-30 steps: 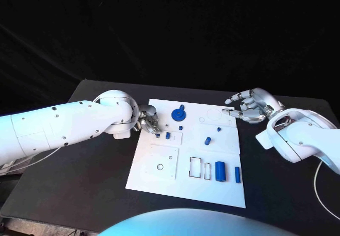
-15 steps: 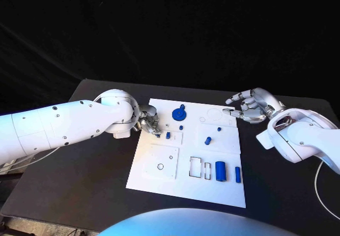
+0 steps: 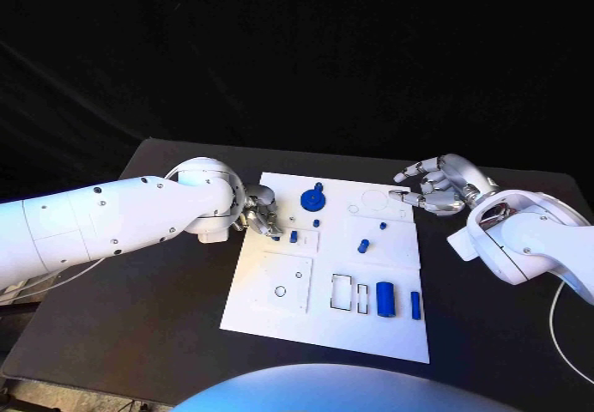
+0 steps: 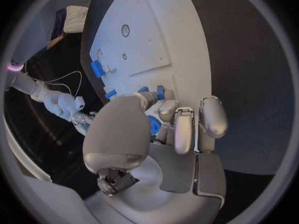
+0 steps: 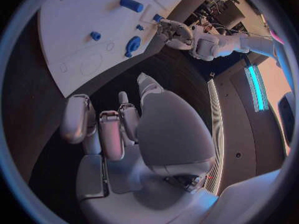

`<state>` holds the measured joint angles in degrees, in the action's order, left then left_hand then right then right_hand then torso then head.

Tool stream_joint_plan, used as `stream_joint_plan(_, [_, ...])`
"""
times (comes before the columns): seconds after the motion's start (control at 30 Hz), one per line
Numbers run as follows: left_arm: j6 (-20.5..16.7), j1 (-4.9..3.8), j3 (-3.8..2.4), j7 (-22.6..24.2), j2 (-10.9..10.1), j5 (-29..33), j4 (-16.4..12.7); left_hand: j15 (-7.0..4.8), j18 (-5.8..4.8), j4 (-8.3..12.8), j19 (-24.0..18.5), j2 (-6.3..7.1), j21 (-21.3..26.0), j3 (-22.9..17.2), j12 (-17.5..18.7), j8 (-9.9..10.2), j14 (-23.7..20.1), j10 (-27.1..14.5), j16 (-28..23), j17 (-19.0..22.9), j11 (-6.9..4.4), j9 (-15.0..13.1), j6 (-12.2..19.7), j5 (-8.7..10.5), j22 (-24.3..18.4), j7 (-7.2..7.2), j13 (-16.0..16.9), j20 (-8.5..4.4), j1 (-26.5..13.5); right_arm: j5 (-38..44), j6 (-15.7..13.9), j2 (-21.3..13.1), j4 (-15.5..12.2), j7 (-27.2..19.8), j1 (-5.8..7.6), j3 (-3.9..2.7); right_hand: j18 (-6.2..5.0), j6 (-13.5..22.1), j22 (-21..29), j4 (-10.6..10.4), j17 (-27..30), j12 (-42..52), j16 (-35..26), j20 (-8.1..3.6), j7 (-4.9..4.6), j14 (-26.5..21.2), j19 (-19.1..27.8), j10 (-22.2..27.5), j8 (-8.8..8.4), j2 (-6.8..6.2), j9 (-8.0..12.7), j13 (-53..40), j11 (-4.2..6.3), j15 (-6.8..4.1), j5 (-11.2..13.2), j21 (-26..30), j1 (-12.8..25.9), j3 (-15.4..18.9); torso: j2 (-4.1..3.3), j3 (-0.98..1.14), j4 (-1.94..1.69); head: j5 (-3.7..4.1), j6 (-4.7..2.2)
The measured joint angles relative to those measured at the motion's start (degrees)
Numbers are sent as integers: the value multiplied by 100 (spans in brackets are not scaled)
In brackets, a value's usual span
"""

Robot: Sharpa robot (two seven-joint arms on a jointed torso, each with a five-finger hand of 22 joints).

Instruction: Assemble the parts on the task board

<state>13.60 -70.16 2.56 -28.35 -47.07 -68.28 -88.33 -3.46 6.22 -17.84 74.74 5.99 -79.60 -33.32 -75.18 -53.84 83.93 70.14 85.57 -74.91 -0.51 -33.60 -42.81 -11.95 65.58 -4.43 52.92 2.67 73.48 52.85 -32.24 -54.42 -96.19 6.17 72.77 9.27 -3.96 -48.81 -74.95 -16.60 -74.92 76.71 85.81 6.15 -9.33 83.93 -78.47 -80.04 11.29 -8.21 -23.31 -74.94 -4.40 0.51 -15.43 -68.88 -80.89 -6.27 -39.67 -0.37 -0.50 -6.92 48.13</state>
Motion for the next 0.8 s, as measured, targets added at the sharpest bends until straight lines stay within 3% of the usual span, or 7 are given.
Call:
stream_joint_plan(0.67, [30,-1,-4,-15,32,10,27,0,0,19,0,53,0,-89,-26,0,0,23,0,0,-23,-153,-12,1,-1,-8,27,0,-53,10,-13,0,0,9,-3,0,0,0,1,-16,1,0,0,0,0,0,0,0,25,0,5,1,0,0,0,0,46,-16,0,1,1,15,-1])
stream_joint_plan(0.7, [30,-1,-4,-16,33,12,29,0,0,-2,0,100,0,-111,-26,-19,0,33,0,0,-33,-153,-13,1,-1,-8,27,0,-100,10,-15,-1,-1,8,-3,0,0,0,1,-16,1,0,0,0,0,0,0,0,24,0,5,2,0,0,0,0,46,-16,0,1,1,16,-1])
stream_joint_plan(0.73, [31,-1,-4,-16,34,14,31,0,0,173,0,156,0,-324,-26,-29,0,34,0,0,-33,-152,-15,10,-1,-6,27,0,-157,10,-17,-2,-1,8,-3,0,1,0,1,-16,1,0,0,0,0,0,0,0,24,0,5,2,0,0,0,0,46,-16,0,2,1,16,-1])
stream_joint_plan(0.8, [32,0,-4,-18,42,18,37,0,0,175,0,194,0,-348,-26,-45,0,34,0,0,-33,-152,-24,13,-1,0,27,0,-251,11,-22,-3,-1,6,-3,0,0,0,2,-16,1,0,0,0,0,0,0,0,24,0,5,2,0,0,0,0,46,-16,-1,3,1,18,-1])
